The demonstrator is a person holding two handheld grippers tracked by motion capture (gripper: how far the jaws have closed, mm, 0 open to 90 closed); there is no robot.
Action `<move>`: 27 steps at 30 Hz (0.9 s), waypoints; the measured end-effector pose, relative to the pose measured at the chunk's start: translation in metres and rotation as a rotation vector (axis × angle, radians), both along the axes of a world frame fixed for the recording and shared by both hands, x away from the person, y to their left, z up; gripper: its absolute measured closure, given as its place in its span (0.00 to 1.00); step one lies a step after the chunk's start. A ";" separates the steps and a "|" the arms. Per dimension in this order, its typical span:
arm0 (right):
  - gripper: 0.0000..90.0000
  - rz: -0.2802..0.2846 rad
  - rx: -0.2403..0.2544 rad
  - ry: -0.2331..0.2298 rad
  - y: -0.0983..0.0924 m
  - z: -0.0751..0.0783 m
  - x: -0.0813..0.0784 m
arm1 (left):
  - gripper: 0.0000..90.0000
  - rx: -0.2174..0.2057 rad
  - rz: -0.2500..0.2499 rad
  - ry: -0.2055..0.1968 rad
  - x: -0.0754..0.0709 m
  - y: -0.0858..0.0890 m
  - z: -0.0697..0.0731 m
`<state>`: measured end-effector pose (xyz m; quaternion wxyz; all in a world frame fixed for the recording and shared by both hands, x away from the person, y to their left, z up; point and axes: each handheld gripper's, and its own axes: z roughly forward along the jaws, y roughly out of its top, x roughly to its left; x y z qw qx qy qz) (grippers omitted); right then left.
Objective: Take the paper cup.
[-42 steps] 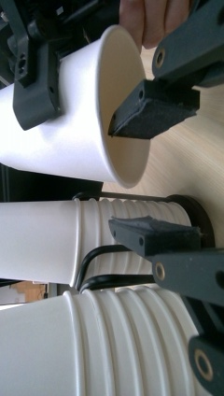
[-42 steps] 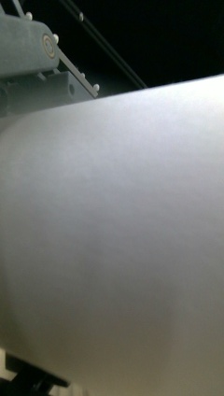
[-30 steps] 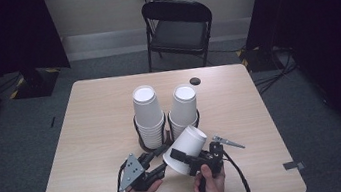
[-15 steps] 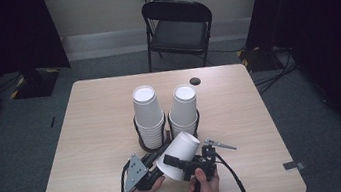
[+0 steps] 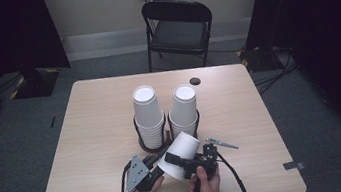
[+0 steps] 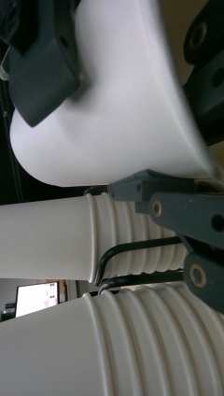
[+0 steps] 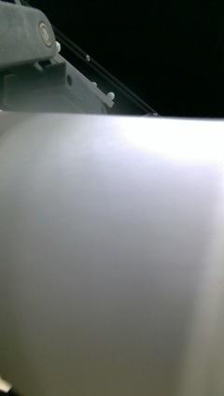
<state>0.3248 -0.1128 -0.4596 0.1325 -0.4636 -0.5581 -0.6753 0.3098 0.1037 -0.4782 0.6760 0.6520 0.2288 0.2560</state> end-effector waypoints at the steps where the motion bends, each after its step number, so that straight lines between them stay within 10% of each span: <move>1: 0.12 -0.002 -0.002 -0.001 -0.001 0.000 0.000 | 0.95 0.001 -0.003 0.004 0.000 0.000 0.000; 27: 0.15 -0.087 -0.037 -0.029 -0.015 0.008 0.010 | 0.95 0.021 -0.111 0.136 -0.001 0.015 -0.003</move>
